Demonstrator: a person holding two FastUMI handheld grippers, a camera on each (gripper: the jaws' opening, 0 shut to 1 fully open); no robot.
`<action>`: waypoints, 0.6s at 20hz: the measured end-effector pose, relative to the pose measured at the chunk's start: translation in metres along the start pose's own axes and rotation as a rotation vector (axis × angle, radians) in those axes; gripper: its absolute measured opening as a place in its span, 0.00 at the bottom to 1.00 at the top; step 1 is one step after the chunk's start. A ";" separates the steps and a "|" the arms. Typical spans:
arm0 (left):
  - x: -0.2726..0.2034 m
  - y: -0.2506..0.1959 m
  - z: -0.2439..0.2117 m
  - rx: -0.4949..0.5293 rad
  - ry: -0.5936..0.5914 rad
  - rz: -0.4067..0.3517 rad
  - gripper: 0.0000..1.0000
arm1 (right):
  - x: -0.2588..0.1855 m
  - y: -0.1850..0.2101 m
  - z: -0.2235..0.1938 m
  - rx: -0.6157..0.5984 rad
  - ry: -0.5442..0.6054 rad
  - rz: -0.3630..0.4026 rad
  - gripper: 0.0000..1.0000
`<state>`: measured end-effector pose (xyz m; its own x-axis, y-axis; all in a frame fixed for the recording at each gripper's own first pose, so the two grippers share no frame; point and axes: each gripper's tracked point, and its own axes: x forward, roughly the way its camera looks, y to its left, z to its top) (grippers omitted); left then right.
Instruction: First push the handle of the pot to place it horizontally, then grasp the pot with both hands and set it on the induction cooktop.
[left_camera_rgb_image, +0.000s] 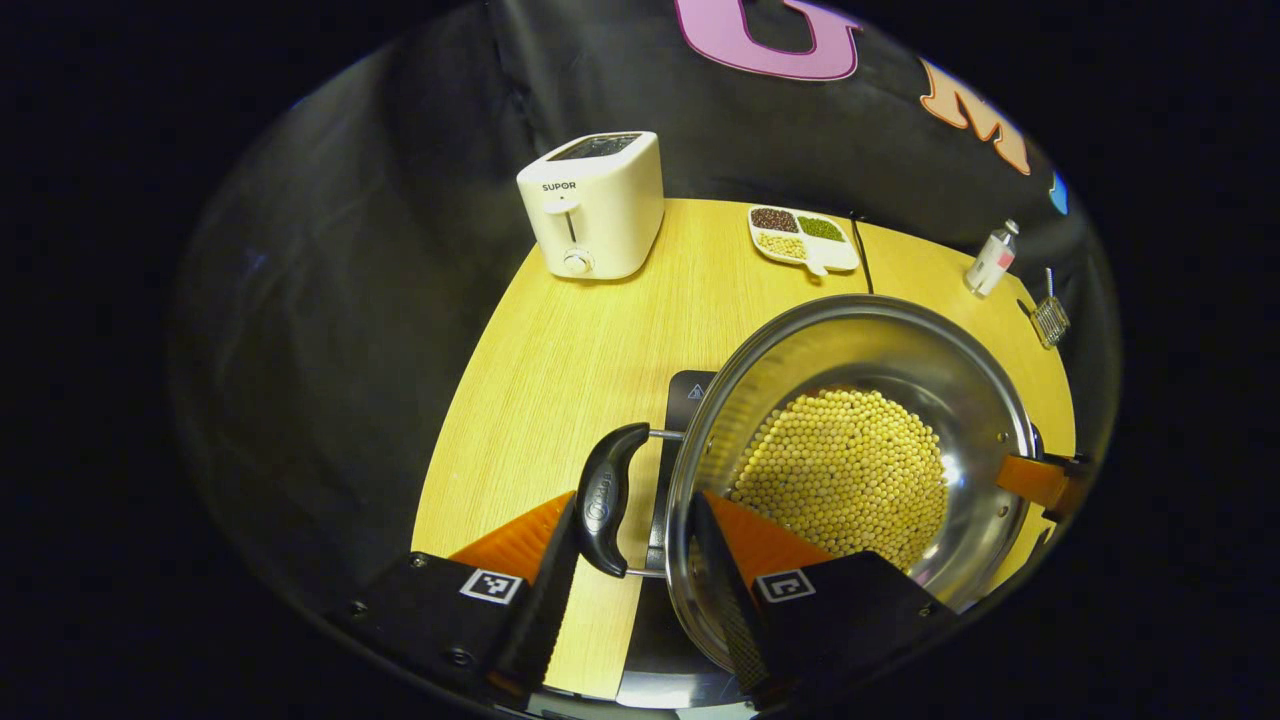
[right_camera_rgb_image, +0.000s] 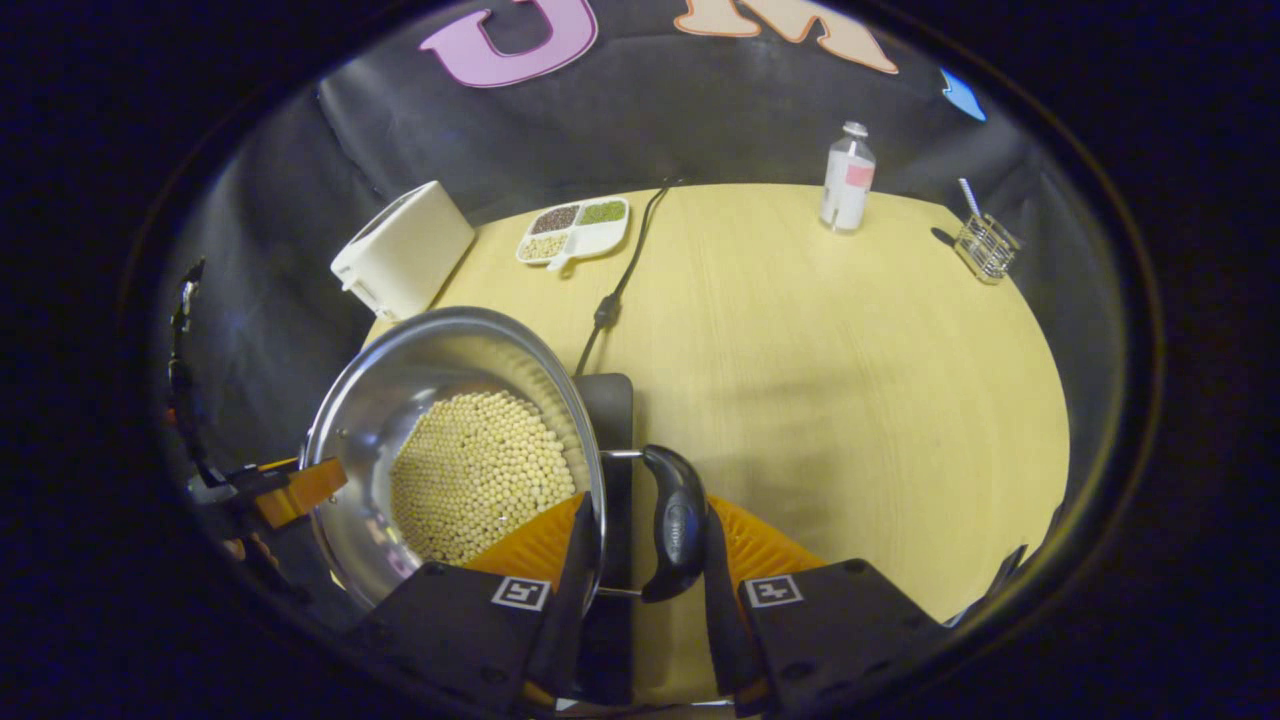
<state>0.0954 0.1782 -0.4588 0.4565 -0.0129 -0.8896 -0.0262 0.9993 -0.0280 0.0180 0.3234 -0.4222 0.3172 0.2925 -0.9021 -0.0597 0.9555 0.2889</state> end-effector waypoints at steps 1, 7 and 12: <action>0.000 0.001 -0.001 0.001 0.004 0.003 0.71 | 0.000 -0.001 0.001 -0.002 0.000 -0.001 0.53; -0.002 -0.003 -0.002 0.015 0.002 0.023 0.81 | 0.000 0.011 -0.016 -0.021 0.037 0.055 0.75; -0.004 -0.003 -0.001 -0.001 -0.009 0.037 0.92 | 0.000 0.017 -0.023 -0.054 0.047 0.067 0.95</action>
<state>0.0931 0.1753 -0.4557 0.4635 0.0240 -0.8858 -0.0436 0.9990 0.0042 -0.0051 0.3404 -0.4249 0.2657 0.3565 -0.8957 -0.1309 0.9338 0.3329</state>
